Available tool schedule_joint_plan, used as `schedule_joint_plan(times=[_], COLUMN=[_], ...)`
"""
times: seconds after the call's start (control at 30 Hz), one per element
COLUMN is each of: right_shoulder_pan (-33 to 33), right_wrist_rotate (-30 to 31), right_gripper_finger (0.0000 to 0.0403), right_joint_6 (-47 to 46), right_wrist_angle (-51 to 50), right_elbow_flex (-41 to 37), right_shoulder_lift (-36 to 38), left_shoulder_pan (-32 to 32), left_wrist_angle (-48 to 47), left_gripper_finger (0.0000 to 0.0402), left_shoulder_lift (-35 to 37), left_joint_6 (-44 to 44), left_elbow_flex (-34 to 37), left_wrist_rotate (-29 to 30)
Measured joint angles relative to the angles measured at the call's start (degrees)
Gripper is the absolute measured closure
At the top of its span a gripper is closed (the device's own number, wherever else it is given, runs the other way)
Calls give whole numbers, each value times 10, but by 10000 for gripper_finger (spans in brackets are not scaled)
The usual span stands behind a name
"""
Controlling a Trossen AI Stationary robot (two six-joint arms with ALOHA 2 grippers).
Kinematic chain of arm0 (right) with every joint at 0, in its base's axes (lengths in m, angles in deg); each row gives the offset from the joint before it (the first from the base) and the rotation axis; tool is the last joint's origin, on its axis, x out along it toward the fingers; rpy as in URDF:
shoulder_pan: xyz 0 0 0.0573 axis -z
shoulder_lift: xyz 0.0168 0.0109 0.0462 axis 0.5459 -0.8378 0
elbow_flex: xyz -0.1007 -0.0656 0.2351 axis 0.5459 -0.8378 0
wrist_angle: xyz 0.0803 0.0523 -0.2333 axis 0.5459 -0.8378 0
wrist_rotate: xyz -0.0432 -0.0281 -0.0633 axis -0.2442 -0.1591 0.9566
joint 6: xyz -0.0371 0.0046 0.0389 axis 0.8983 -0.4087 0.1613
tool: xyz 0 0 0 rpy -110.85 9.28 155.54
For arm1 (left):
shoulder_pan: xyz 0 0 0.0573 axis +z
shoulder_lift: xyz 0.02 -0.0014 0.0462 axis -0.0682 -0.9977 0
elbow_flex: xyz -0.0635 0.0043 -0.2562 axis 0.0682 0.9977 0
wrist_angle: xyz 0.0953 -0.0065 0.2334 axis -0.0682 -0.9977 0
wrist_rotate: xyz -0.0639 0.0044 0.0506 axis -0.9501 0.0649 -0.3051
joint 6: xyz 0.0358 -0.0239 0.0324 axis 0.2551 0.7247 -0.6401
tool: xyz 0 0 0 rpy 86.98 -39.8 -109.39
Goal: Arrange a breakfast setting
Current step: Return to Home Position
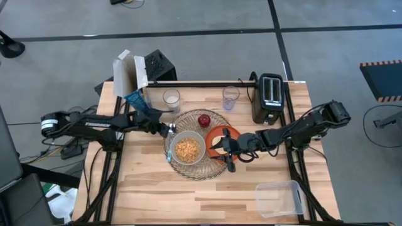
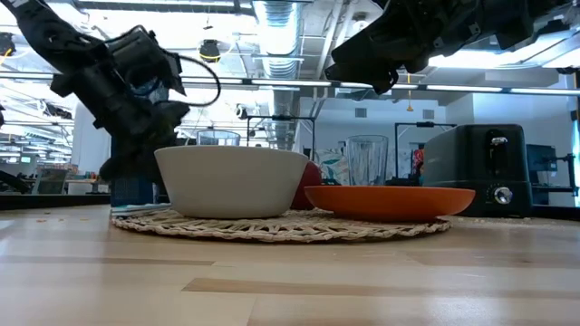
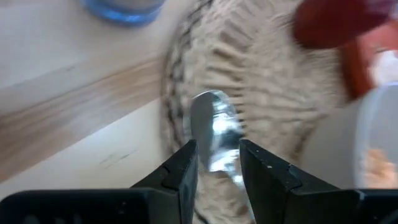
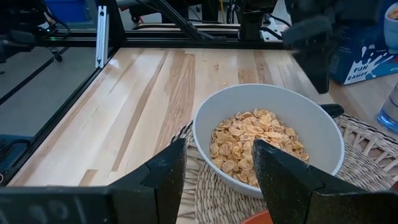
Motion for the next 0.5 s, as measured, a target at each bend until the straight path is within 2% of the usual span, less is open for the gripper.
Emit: schedule_joint_plan(times=[0.33,0.5], right_shoulder_pan=[0,4], right_wrist_rotate=[0,0], right_gripper_finger=[191,191], right_joint_6=[-8,-9], right_wrist_angle=[-2,-1], right_elbow_flex=[0,0], right_shoulder_lift=[0,0], left_shoulder_pan=[-21,-76], left_wrist_angle=[-89,-57], left_gripper_finger=[297,297], left_shoulder_lift=[127,197], left_joint_6=[-4,-30], left_elbow_flex=[-16,-17], left_wrist_rotate=[-73,-120])
